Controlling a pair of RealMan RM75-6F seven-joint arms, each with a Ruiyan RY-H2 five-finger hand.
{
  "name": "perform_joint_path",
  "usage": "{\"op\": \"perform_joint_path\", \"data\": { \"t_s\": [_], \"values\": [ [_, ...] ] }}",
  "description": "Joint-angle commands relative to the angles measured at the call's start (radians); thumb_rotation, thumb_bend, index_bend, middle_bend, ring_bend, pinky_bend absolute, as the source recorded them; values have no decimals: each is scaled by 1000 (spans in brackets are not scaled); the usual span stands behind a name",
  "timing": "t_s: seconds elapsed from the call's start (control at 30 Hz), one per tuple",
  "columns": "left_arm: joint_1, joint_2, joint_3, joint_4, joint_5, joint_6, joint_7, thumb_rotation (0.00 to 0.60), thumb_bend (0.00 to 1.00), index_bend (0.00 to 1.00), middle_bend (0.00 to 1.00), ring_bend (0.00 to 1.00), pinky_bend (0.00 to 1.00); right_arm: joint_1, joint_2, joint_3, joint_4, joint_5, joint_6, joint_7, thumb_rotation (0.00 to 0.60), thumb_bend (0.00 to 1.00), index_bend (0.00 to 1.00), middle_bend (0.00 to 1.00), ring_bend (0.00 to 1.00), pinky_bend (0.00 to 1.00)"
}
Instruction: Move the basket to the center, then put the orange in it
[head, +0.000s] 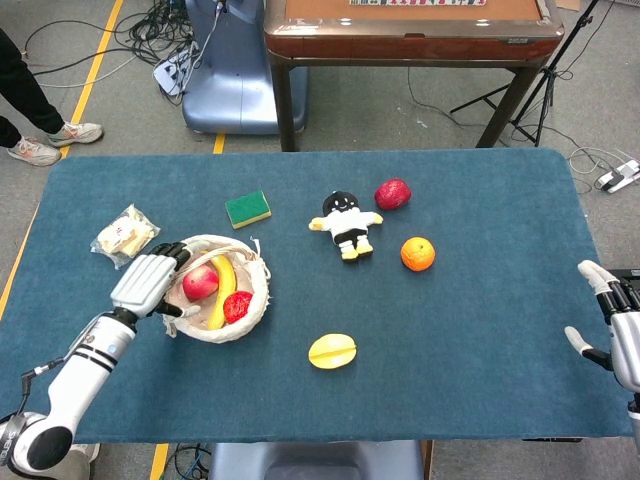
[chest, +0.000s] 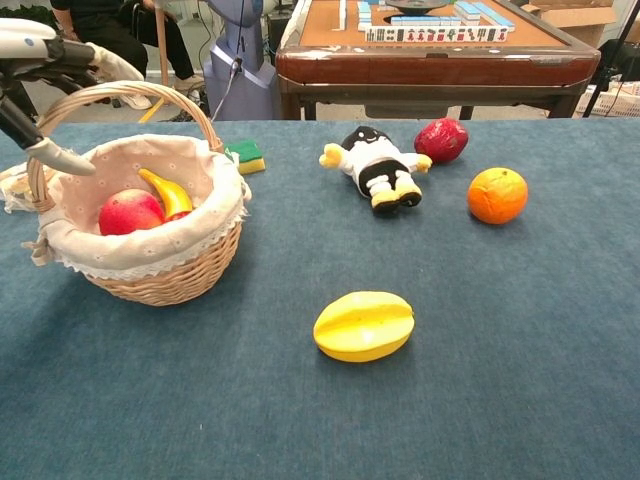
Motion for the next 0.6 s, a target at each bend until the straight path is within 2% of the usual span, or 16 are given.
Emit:
{"op": "perform_joint_path", "data": {
  "t_s": [0.03,0.23,0.53,0.6],
  "values": [
    [-63,-10,-10,-3,-89,-35,61,600,129,224,231,245,132,0,-1,-1,2,1,-2,2,600,161,162,206,221,352],
    [-121,-43,-8,13,-179,-27,108,600,125,334,414,388,132,-2,-5,0,12,10,-4,13,600,161,162,206,222,352],
    [-183,-86,24,48,-263,-25,164,600,125,532,677,591,135,3,-12,2,24,21,-16,21,600,161,162,206,221,352],
    [-193,-94,31,54,-272,-23,171,600,125,578,733,637,180,4,-15,1,27,24,-22,23,600,161,162,206,221,352]
  ]
}}
